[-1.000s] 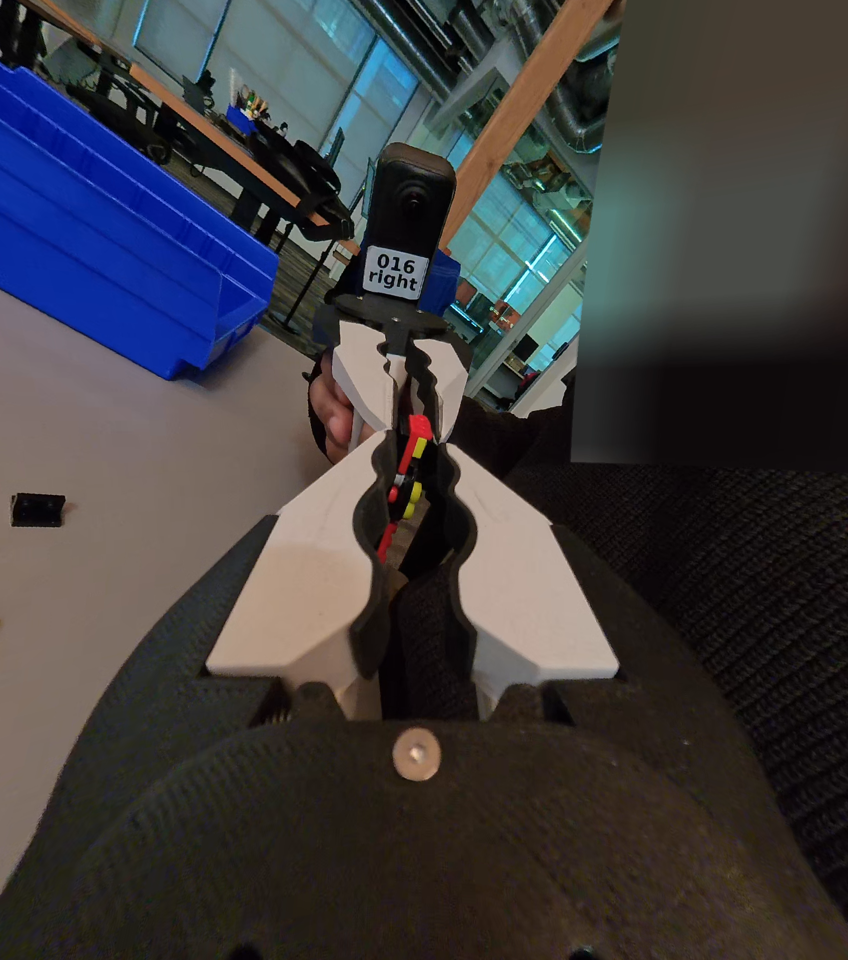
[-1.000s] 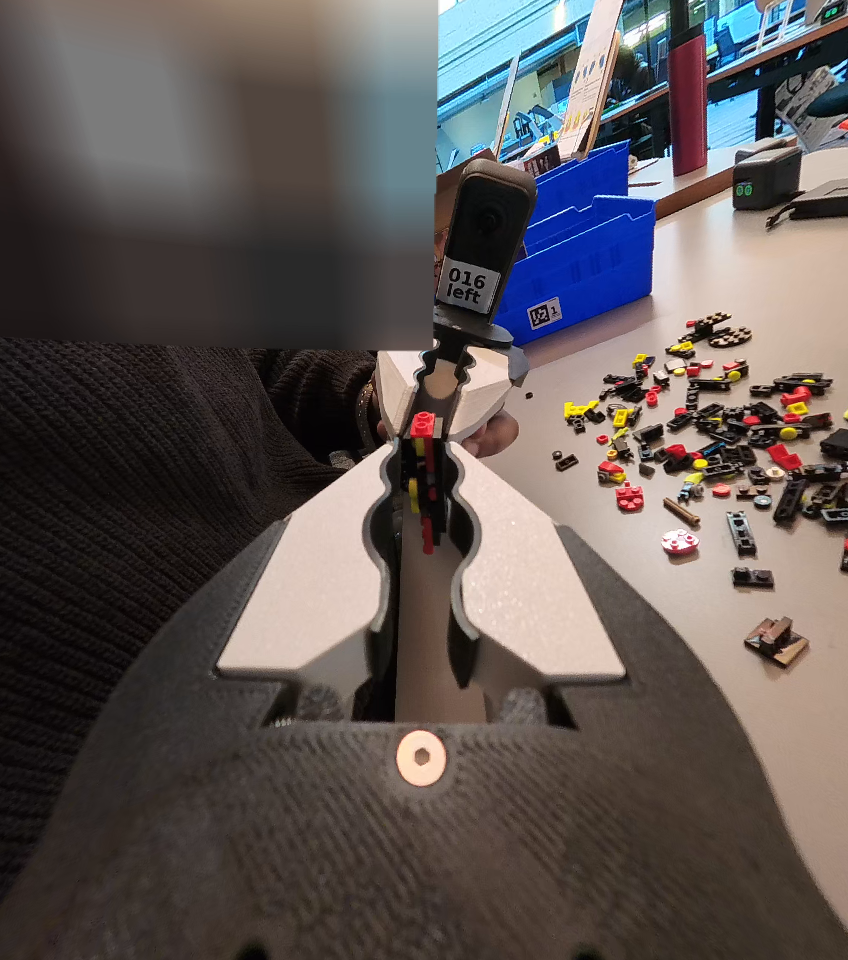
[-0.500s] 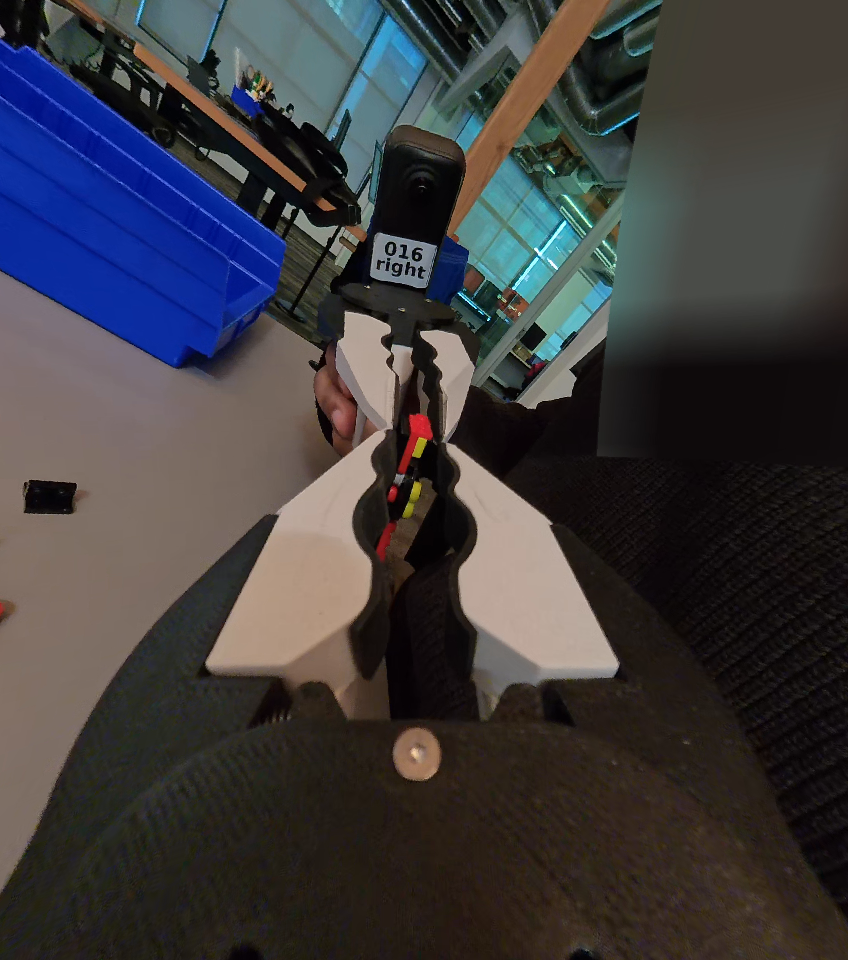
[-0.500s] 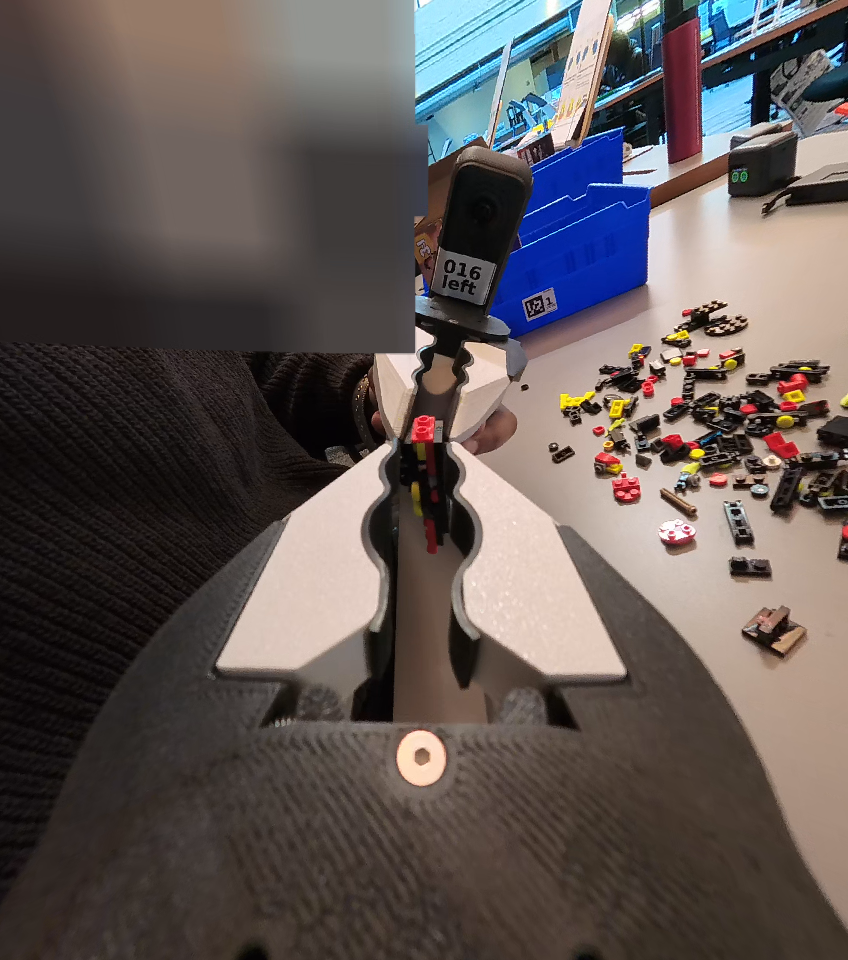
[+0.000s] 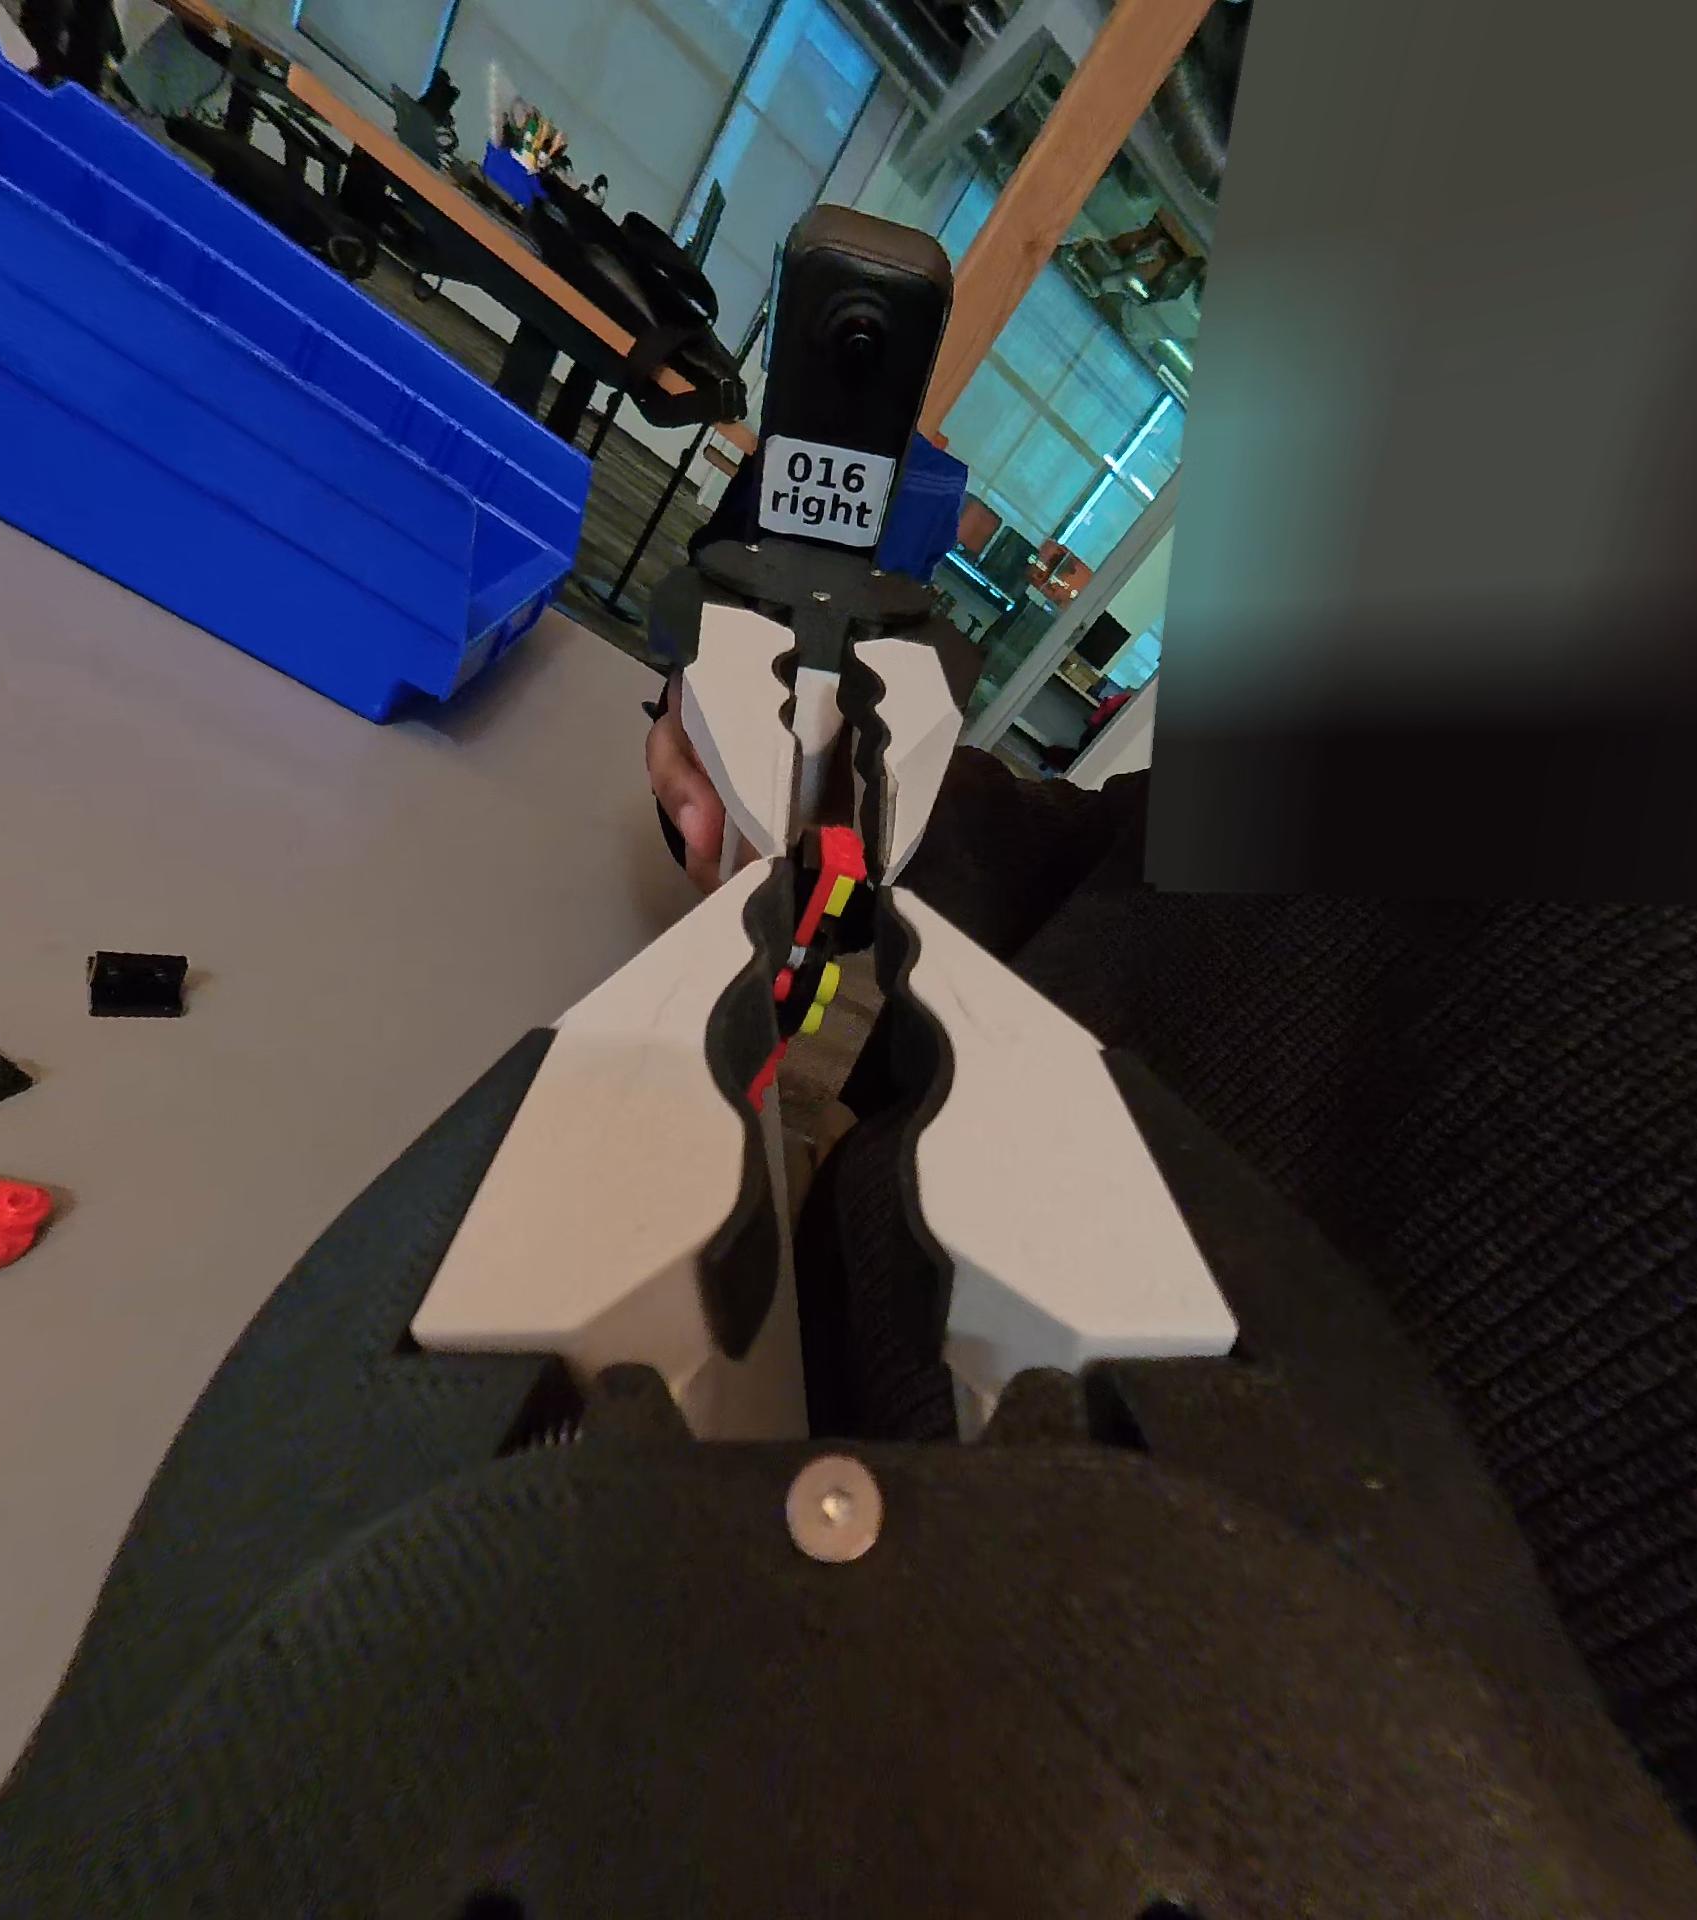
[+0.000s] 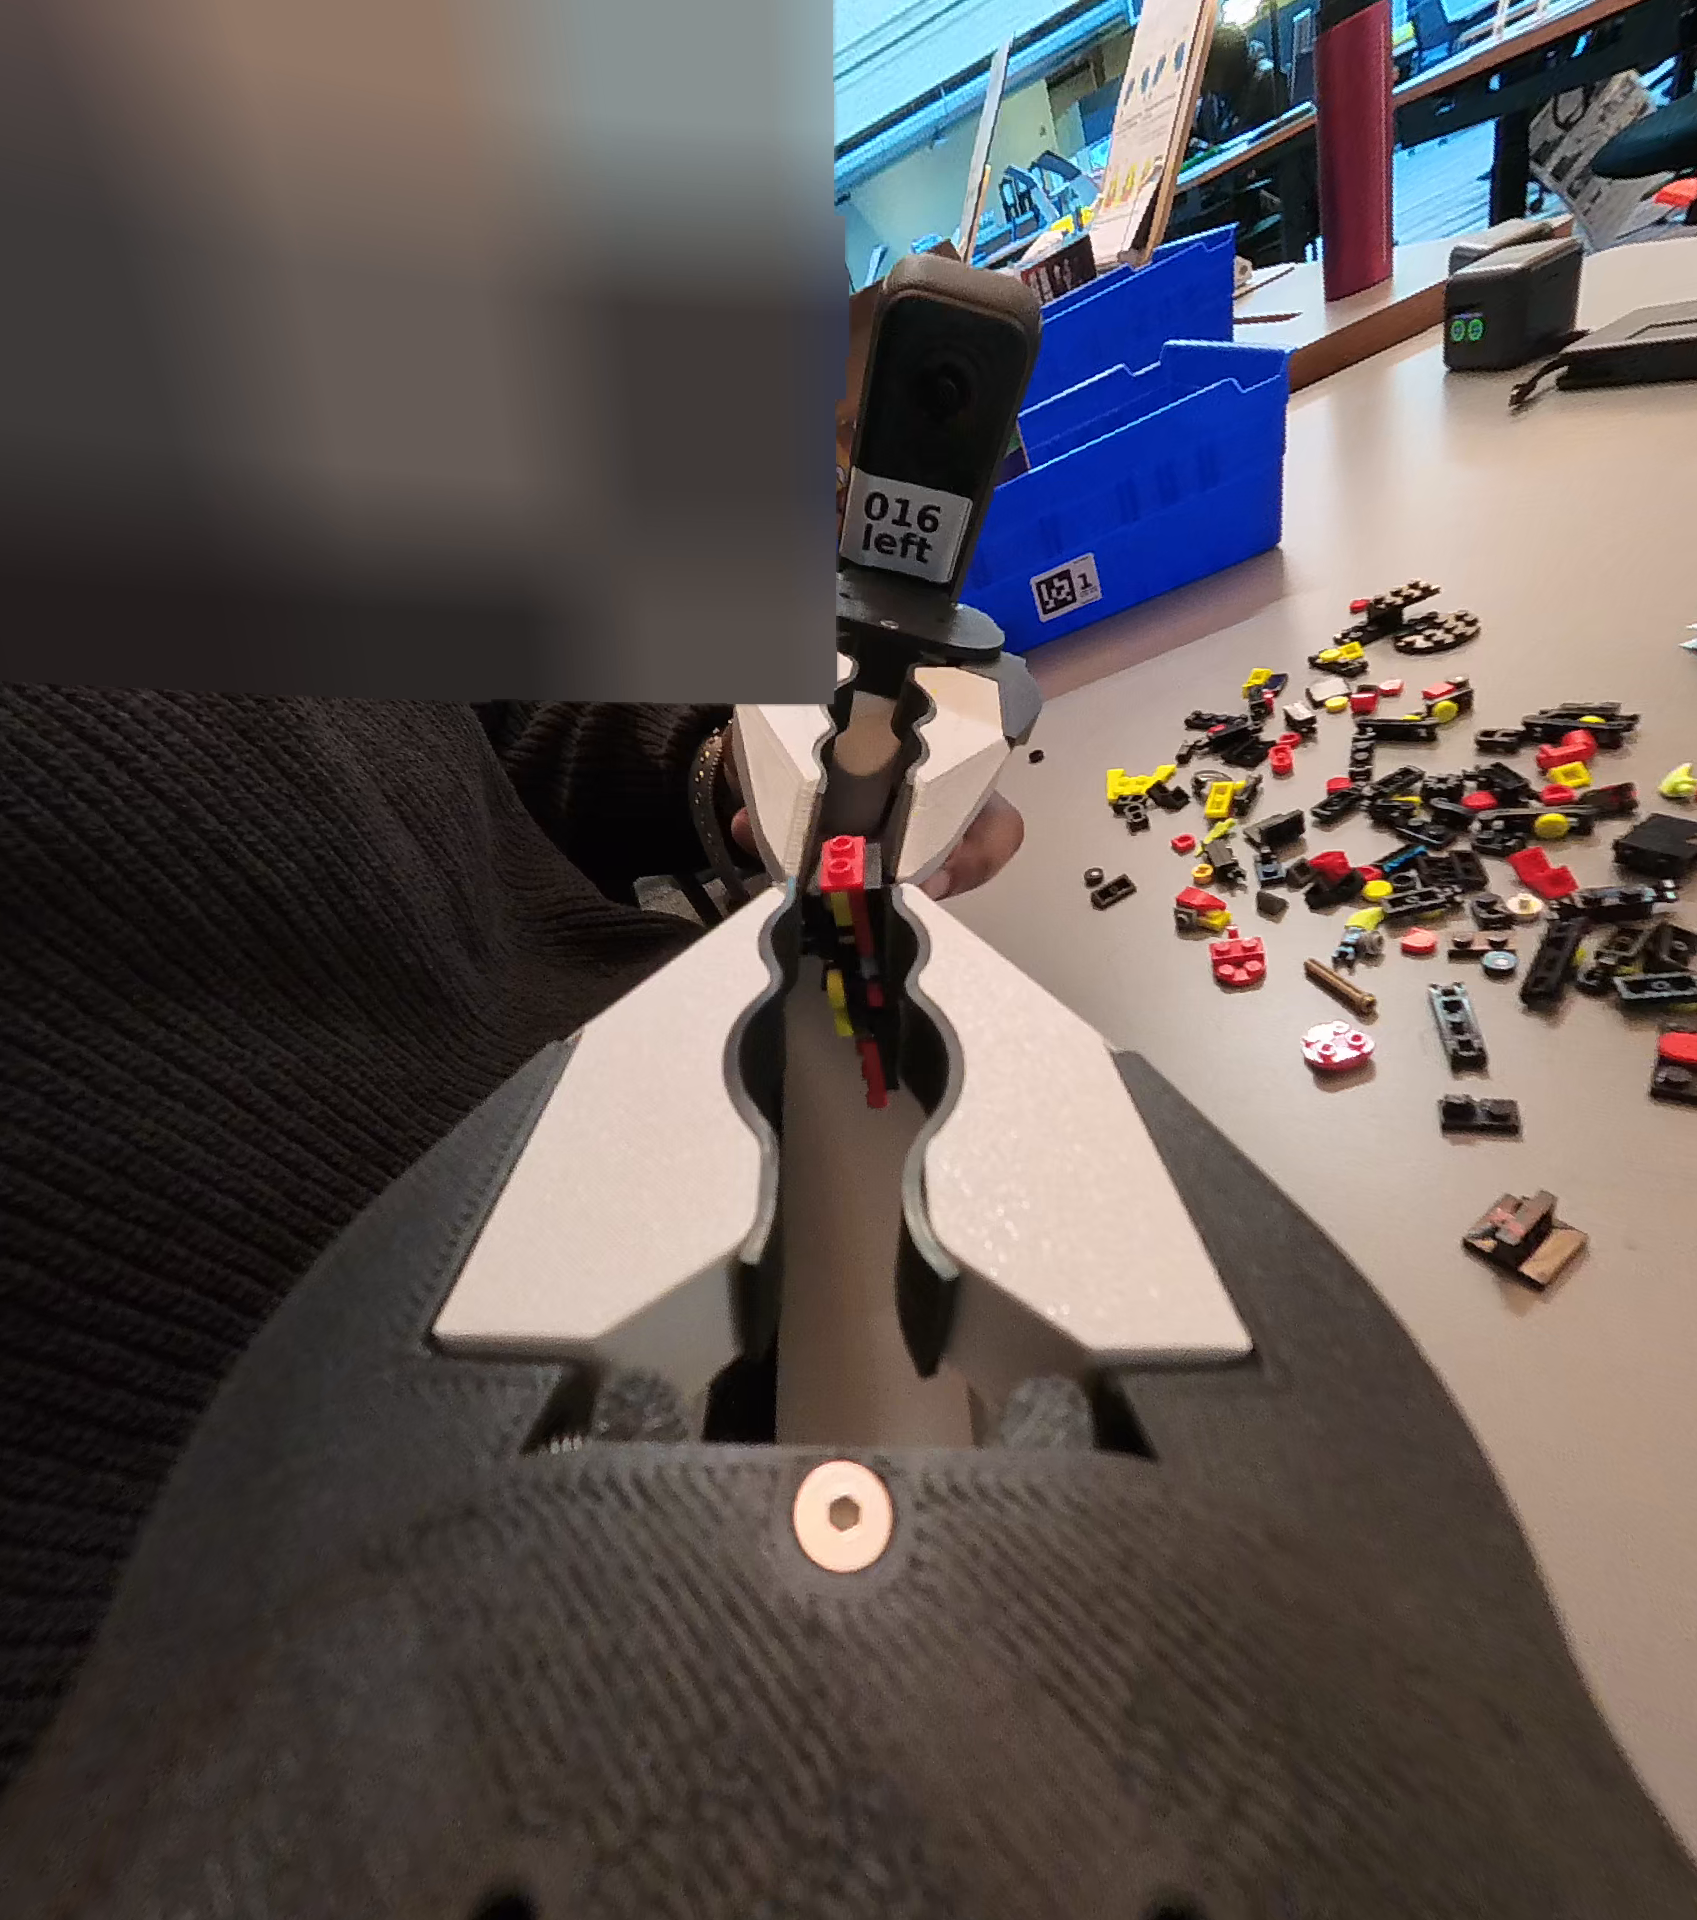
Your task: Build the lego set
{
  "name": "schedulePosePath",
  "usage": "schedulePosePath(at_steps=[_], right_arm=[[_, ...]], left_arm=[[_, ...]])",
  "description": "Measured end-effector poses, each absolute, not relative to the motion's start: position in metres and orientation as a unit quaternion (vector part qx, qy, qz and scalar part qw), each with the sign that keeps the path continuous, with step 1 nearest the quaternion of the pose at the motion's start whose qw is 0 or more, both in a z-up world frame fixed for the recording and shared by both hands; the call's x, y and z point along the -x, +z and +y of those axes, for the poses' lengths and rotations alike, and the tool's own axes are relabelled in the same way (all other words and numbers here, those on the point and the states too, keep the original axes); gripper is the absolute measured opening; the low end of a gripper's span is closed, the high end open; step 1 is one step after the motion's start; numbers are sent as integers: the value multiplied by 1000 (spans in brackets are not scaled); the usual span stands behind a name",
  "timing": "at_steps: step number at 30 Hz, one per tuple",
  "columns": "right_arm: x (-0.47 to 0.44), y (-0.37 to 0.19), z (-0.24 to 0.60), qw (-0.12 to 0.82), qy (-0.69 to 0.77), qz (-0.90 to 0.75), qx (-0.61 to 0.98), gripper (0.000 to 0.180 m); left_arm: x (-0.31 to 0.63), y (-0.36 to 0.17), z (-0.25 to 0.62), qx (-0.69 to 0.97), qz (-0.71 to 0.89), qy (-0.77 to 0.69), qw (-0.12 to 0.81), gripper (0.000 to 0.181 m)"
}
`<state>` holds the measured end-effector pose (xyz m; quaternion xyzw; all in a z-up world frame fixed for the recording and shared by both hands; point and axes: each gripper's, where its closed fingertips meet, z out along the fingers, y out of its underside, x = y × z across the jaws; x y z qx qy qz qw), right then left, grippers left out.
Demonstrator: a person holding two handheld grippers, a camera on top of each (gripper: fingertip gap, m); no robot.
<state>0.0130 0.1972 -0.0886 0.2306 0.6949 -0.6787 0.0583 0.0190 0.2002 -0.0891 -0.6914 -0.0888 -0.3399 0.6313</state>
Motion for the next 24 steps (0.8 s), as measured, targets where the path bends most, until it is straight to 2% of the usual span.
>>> schedulePosePath(at_steps=[21,22,24], right_arm=[[-9,-86,194,51,-686,685,-239,12],[-7,-85,194,39,-687,685,-239,14],[-4,-87,197,17,-683,690,-239,30]], left_arm=[[-14,-86,200,677,-105,-350,638,11],[-13,-85,200,672,-108,-355,640,12],[-9,-80,198,658,-116,-362,649,11]])
